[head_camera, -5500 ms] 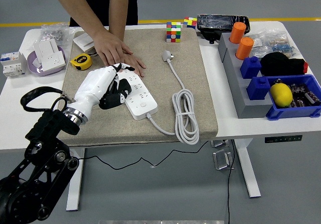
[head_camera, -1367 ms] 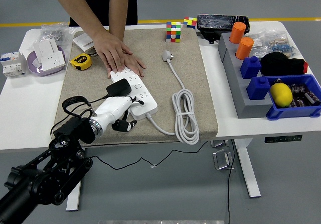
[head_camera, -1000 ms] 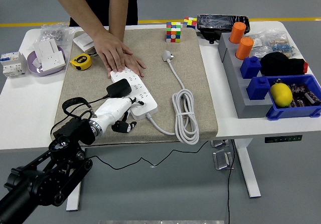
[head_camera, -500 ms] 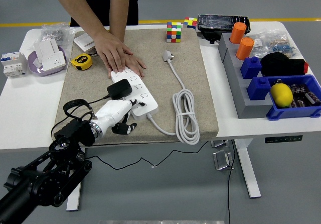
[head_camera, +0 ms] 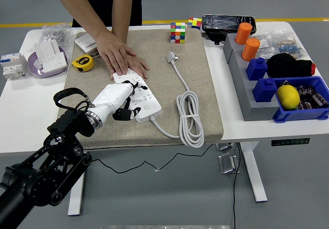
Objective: Pick up the plug,place it near the board,insert it into the board,press the button
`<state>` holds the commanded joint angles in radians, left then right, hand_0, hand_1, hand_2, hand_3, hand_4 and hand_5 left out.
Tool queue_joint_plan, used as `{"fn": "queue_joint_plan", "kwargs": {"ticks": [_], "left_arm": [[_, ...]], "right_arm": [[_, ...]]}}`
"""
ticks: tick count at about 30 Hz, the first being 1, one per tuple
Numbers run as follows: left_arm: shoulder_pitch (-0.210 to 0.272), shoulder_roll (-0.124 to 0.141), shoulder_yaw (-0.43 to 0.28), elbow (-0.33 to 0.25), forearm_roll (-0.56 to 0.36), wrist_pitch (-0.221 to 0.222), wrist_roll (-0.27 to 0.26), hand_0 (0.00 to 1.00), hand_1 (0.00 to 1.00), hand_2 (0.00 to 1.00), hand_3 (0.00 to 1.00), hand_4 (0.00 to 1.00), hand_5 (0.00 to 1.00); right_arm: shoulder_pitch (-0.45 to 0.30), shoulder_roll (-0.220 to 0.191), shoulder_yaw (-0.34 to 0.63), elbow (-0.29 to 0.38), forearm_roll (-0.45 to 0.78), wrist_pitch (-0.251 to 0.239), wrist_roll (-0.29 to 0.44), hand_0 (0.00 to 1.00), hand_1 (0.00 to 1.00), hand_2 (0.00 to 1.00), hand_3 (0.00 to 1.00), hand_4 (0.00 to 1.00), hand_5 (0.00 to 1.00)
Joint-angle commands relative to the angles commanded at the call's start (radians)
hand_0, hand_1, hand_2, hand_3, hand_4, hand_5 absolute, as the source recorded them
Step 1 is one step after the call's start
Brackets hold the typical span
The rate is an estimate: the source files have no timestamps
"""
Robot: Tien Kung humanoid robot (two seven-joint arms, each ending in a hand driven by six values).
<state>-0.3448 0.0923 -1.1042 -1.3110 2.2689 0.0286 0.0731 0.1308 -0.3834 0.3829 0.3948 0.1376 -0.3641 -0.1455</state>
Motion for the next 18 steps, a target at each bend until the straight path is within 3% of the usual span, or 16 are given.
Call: {"fn": "queue_joint_plan", "kwargs": {"ticks": [3, 4, 6, 9, 10, 15, 16, 18], "left_arm": [[-0.016, -0.004, -0.01, -0.007, 0.0, 0.054, -0.007, 0.189, 0.029, 0.147, 0.724, 0.66, 0.002], [-0.024, -0.006, -0.014, -0.005, 0.0, 0.074, -0.011, 0.274, 0.169, 0.254, 0.675, 0.543, 0.002], [-0.037, -0.012, -0.019, 0.006, -0.005, 0.092, -0.016, 0.274, 0.169, 0.254, 0.675, 0.543, 0.002], [-0.061, -0.028, -0.037, 0.047, -0.124, 0.036, -0.003, 0.274, 0.169, 0.254, 0.675, 0.543, 0.002], [-0.067, -0.032, -0.043, 0.063, -0.169, 0.012, 0.0, 0.696, 0.81, 0.773, 0.875, 0.989, 0.272], [-0.101, -0.054, -0.075, 0.142, -0.371, -0.042, 0.0, 0.696, 0.81, 0.773, 0.875, 0.989, 0.272], [-0.109, -0.059, -0.08, 0.162, -0.409, -0.047, -0.001, 0.938, 0.998, 0.956, 0.912, 0.998, 0.345], [-0.123, -0.064, -0.084, 0.19, -0.422, -0.052, -0.003, 0.938, 0.998, 0.956, 0.912, 0.998, 0.345]], "right_arm": [[0.001, 0.0, 0.001, 0.001, -0.001, 0.0, 0.0, 0.789, 0.748, 0.737, 0.761, 0.998, 0.998], [0.002, 0.0, 0.001, 0.0, 0.0, 0.0, 0.0, 0.789, 0.747, 0.736, 0.761, 0.998, 0.998], [0.002, 0.0, 0.001, 0.0, 0.0, 0.0, 0.0, 0.789, 0.747, 0.736, 0.761, 0.998, 0.998], [0.002, 0.001, -0.001, 0.0, 0.002, -0.001, 0.0, 0.789, 0.747, 0.736, 0.761, 0.998, 0.998], [0.003, 0.001, -0.001, 0.0, 0.002, -0.001, 0.0, 0.789, 0.747, 0.736, 0.761, 0.998, 0.998], [0.004, 0.002, -0.002, 0.001, 0.001, 0.0, 0.0, 0.789, 0.747, 0.736, 0.761, 0.998, 0.998], [0.004, 0.001, -0.002, 0.001, 0.002, 0.0, 0.0, 0.789, 0.747, 0.736, 0.761, 0.998, 0.998], [0.004, 0.001, -0.005, 0.0, 0.003, 0.0, 0.0, 0.789, 0.747, 0.736, 0.761, 0.998, 0.998]]}}
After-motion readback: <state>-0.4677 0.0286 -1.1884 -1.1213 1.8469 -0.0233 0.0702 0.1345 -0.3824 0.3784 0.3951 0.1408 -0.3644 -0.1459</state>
